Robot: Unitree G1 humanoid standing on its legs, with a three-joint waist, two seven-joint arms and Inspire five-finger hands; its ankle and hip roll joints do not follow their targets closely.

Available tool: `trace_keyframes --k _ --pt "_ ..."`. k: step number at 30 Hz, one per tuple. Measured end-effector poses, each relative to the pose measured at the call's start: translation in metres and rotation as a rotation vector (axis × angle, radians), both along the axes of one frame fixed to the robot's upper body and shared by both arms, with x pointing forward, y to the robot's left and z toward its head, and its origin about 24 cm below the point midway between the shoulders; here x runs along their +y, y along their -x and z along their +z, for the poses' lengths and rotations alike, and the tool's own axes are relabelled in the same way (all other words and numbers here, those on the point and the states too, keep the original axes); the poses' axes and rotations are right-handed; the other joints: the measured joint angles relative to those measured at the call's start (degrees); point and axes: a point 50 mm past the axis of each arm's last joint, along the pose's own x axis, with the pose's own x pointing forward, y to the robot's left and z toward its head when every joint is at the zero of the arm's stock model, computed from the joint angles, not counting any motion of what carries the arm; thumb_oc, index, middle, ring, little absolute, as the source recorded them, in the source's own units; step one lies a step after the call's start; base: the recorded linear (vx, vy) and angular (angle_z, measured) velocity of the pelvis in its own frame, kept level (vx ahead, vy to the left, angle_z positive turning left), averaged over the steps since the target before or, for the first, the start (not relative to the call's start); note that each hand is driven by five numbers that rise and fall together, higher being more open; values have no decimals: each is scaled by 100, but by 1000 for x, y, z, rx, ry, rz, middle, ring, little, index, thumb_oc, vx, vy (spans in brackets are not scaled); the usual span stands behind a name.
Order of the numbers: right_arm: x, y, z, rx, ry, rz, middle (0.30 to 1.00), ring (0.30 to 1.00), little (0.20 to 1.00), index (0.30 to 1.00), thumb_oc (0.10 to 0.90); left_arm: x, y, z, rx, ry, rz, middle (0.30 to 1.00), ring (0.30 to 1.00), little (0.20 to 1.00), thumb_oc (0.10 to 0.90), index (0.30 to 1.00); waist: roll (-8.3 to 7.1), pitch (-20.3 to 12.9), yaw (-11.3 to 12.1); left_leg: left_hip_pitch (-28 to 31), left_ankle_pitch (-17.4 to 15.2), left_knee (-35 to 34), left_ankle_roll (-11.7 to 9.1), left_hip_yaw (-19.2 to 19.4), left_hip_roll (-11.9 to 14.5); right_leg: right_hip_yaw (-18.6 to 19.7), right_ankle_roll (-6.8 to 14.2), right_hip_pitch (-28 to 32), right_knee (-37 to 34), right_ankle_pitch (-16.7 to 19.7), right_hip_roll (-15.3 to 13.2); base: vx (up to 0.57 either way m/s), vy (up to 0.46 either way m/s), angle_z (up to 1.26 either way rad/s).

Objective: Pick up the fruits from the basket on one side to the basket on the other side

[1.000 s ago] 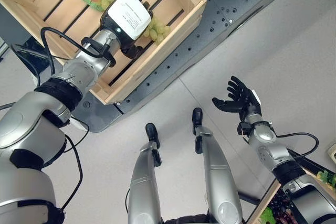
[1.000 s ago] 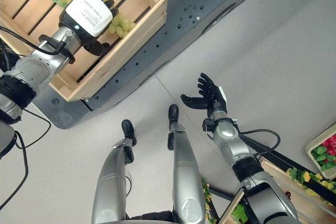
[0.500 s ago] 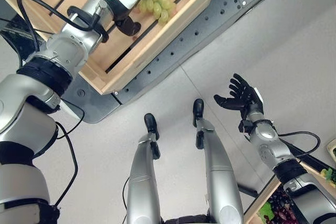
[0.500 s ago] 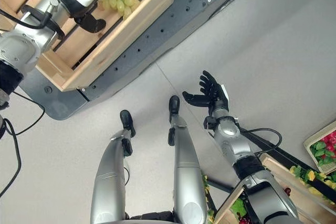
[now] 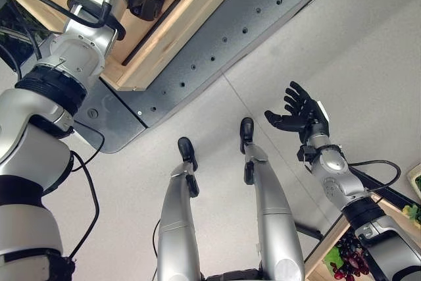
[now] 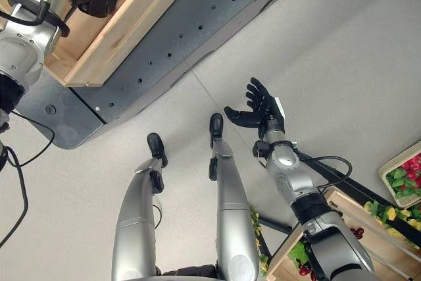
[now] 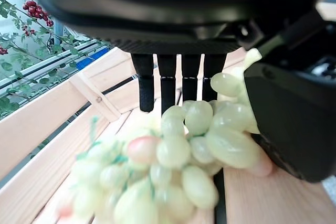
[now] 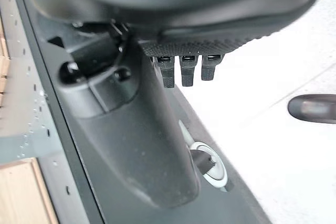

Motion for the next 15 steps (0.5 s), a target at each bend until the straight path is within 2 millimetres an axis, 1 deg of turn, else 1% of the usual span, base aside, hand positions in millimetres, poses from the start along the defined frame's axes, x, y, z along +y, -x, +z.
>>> trace_keyframes --k 2,4,8,12,15 --pt "0 0 0 -1 -2 1 900 900 900 900 800 3 -1 -3 17 4 15 300 300 300 400 300 -1 1 -27 57 -2 -3 3 8 0 4 0 51 1 0 0 -40 9 -1" --pt "1 0 1 -5 -4 5 900 900 900 900 800 12 -4 -9 50 23 59 300 300 300 400 300 -9 5 -99 159 -6 -6 8 18 -1 9 -1 151 0 -1 -2 -39 4 -1" --pt "0 0 1 3 -35 -1 900 900 900 900 800 28 -8 -27 121 56 126 300 300 300 400 300 -12 6 -196 408 -9 -25 10 43 0 33 -2 370 -3 -2 1 -29 6 -3" --pt "-2 0 1 4 -40 -5 900 900 900 900 800 35 -10 -39 163 70 143 300 300 300 400 300 -12 6 -170 540 -3 -46 1 55 1 54 -5 486 -15 -6 8 -4 3 -1" --pt "-1 -1 2 1 -41 -4 900 900 900 900 800 36 -10 -41 168 72 146 300 300 300 400 300 -12 6 -143 552 -1 -41 -1 57 0 68 -4 498 -13 -3 13 0 0 0"
